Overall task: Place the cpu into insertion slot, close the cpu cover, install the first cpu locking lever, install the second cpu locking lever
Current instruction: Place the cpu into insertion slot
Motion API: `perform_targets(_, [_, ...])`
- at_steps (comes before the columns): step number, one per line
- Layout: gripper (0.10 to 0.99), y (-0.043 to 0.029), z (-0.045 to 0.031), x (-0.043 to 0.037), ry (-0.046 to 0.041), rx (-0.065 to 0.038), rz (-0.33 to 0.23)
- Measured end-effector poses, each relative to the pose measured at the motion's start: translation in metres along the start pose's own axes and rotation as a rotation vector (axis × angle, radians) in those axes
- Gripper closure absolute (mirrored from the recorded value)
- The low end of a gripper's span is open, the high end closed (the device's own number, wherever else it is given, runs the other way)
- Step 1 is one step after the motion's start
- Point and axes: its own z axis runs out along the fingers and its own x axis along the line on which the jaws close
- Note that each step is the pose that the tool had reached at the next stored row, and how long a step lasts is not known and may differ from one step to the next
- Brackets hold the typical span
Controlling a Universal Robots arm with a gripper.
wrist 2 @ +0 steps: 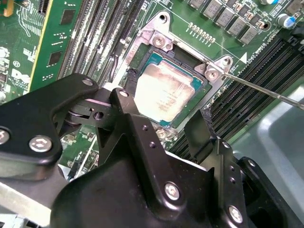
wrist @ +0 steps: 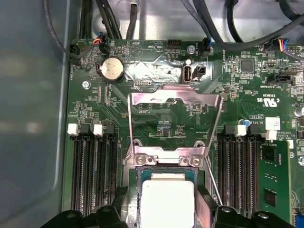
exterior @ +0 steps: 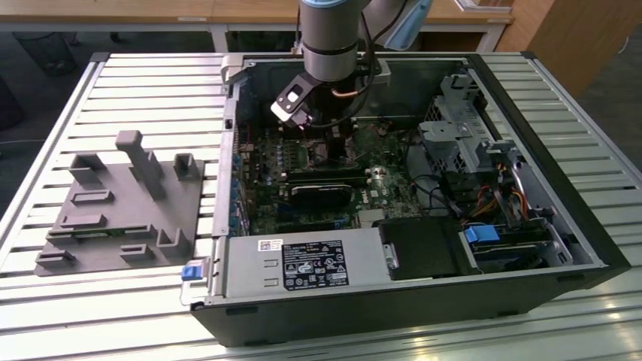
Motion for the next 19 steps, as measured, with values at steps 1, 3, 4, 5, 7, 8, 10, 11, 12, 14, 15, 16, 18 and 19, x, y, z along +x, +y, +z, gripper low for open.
perform_targets(1, [0.416,0.0001,-0.0007,-0.0003,0.0000,0.000,0.000])
perform_targets(3, [0.416,0.0002,-0.0019,-0.0013,0.0002,0.000,0.000])
perform_targets(4, [0.416,0.0002,-0.0027,-0.0017,-0.0001,0.000,0.000])
perform_targets(5, [0.416,0.0003,-0.0034,-0.0020,-0.0001,0.000,0.000])
perform_targets(7, [0.427,0.0005,-0.0048,-0.0023,-0.0001,0.000,0.000])
perform_targets(8, [0.490,0.0006,-0.0053,-0.0024,-0.0001,0.001,0.000])
perform_targets(10, [0.553,0.0010,-0.0064,-0.0026,0.0000,0.002,0.000])
perform_targets(11, [0.608,0.0011,-0.0070,-0.0028,0.0000,0.003,0.000])
perform_targets(12, [0.667,0.0013,-0.0075,-0.0029,0.0000,0.003,0.000])
perform_targets(14, [0.725,0.0015,-0.0084,-0.0029,0.0000,0.004,0.000])
perform_targets(15, [0.784,0.0015,-0.0087,-0.0029,0.0000,0.004,0.000])
perform_targets(16, [0.784,0.0016,-0.0090,-0.0029,0.0000,0.004,0.000])
perform_targets(18, [0.902,0.0016,-0.0092,-0.0029,0.0003,0.004,0.000])
perform_targets(19, [0.902,0.0016,-0.0093,-0.0030,0.0001,0.004,0.000])
